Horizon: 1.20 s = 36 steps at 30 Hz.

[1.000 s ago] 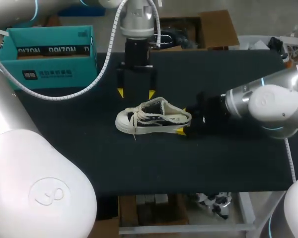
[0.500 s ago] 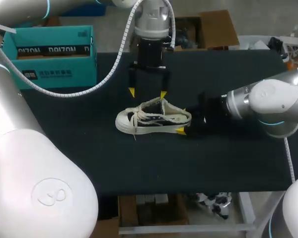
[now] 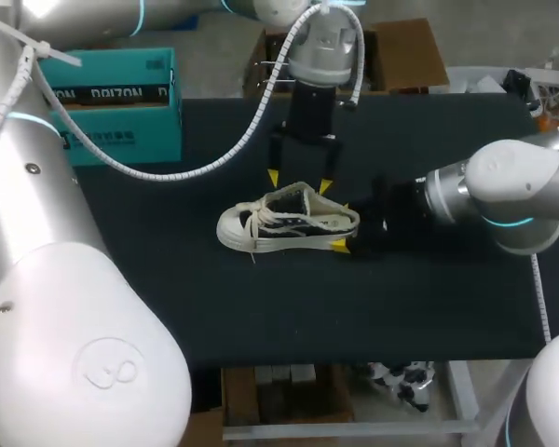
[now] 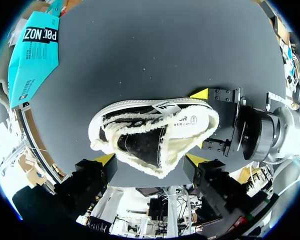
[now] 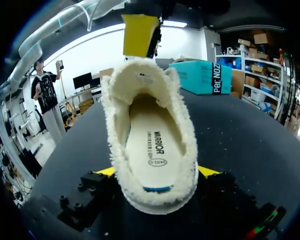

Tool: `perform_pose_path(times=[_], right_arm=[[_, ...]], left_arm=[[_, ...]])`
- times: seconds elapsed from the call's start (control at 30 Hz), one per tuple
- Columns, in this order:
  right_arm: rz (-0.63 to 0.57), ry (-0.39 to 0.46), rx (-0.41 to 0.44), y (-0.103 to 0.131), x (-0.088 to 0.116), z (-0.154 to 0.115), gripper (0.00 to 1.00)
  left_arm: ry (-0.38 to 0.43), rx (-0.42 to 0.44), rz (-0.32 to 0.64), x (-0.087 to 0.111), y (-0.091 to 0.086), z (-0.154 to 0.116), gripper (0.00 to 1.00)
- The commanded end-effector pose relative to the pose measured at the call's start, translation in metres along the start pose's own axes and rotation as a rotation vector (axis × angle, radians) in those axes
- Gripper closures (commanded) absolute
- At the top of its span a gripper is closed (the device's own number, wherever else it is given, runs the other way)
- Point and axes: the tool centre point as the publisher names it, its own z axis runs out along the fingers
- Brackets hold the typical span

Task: Open the shoe tongue, take the insole out of the shoe, put the insole back into the shoe, and pack the shoe into the shoebox

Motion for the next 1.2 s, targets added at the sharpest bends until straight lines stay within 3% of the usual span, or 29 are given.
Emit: perform_pose_path(times=[0.03,0.1,0.17,0.23,0.33,0.47,0.53,0.57,0.87,1.2], right_arm=[[-0.001,0.001,-0.003,-0.007,-0.005,0.003,1.00],[-0.001,0.001,-0.003,-0.007,-0.005,0.003,1.00],[-0.001,0.001,-0.003,-0.007,-0.005,0.003,1.00],[-0.001,0.001,-0.003,-0.007,-0.005,0.003,1.00],[-0.001,0.001,-0.003,-0.007,-0.005,0.003,1.00],[-0.001,0.001,-0.003,-0.007,-0.005,0.003,1.00],[-0.001,0.001,-0.003,-0.007,-0.005,0.003,1.00],[-0.001,0.001,-0.003,-0.007,-0.005,0.003,1.00],[-0.001,0.001,-0.003,-0.007,-0.005,0.003,1.00],[-0.001,0.001,-0.003,-0.007,-0.005,0.003,1.00]], left_arm=[[-0.089,-0.033,-0.008,0.009,-0.007,0.006,0.20],[-0.100,-0.039,-0.016,0.010,-0.007,0.009,0.19],[-0.106,-0.050,-0.020,0.011,-0.007,0.012,0.25],[-0.108,-0.061,-0.019,0.011,-0.007,0.014,0.40],[-0.115,-0.071,-0.027,0.009,-0.005,0.017,0.46],[-0.110,-0.086,-0.023,0.006,0.001,0.018,0.68],[-0.110,-0.085,-0.028,0.004,0.003,0.018,0.94],[-0.110,-0.082,-0.031,0.003,0.003,0.018,1.00],[-0.059,-0.009,-0.058,-0.006,0.014,0.019,1.00],[0.182,0.171,-0.110,-0.046,0.028,0.015,1.00]])
